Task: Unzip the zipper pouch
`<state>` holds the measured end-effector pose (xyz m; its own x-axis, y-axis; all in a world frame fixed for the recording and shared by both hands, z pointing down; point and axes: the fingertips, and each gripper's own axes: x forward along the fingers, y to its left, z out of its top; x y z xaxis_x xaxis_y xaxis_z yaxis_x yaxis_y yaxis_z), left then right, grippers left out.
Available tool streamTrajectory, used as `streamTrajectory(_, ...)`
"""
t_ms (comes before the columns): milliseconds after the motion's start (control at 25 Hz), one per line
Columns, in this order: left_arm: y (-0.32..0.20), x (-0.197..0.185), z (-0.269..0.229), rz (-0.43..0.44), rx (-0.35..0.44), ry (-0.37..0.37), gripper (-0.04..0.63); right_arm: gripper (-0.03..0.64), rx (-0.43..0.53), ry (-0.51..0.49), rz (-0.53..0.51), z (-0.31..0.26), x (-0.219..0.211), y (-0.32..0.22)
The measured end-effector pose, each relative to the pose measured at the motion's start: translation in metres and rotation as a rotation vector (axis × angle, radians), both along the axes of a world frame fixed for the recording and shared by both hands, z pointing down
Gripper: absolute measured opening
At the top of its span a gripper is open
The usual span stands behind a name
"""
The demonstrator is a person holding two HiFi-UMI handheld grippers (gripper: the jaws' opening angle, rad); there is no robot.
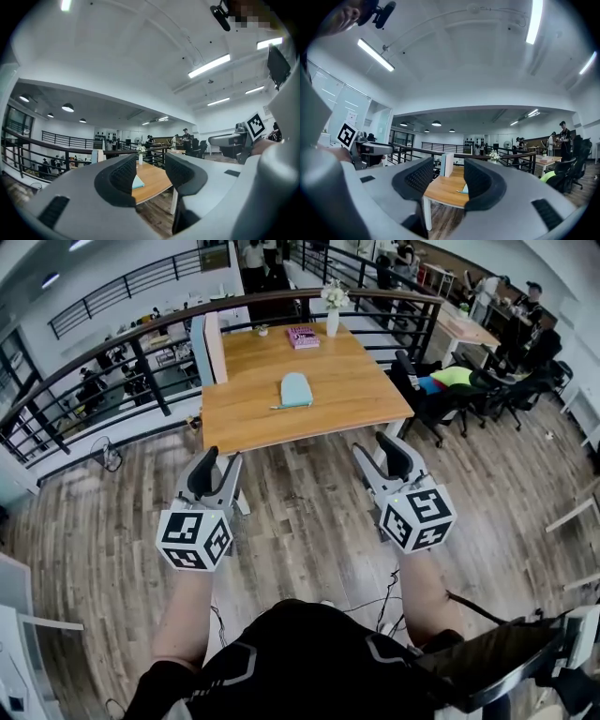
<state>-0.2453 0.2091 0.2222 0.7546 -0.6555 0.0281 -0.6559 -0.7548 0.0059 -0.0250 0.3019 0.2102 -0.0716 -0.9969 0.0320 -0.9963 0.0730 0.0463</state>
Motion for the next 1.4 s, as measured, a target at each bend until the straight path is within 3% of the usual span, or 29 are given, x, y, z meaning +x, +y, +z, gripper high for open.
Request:
streamTrajectory(120, -0.001, 0.004, 0.0, -0.002, 0.003, 0.0, 0.238, 0.229, -0.005, 0.006, -0.014, 0.0, 0.002, -0.002)
streamTrajectory(280, -0.003, 0.013, 0.002, -0.013, -0.022, 0.025, 0.237, 0.229, -0.005, 0.01, -0.045, 0.003, 0.009, -0.003)
streamTrajectory(1000, -0.001, 0.08, 0.019, -0.038, 0.019, -0.063, 0.247, 0.232, 0.01, -0.044, -0.104, 0.029, 0.083, -0.012)
streamTrajectory(1120, -0.013, 0.085, 0.026, -0.037, 0.021, -0.082, 0.247, 0.232, -0.001, -0.051, -0.114, 0.039, 0.086, -0.025)
streamTrajectory(1400, -0.083, 0.097, 0.049, -0.011, -0.012, -0.037, 0.246, 0.232, -0.054, -0.008, -0.096, 0.053, 0.097, -0.085)
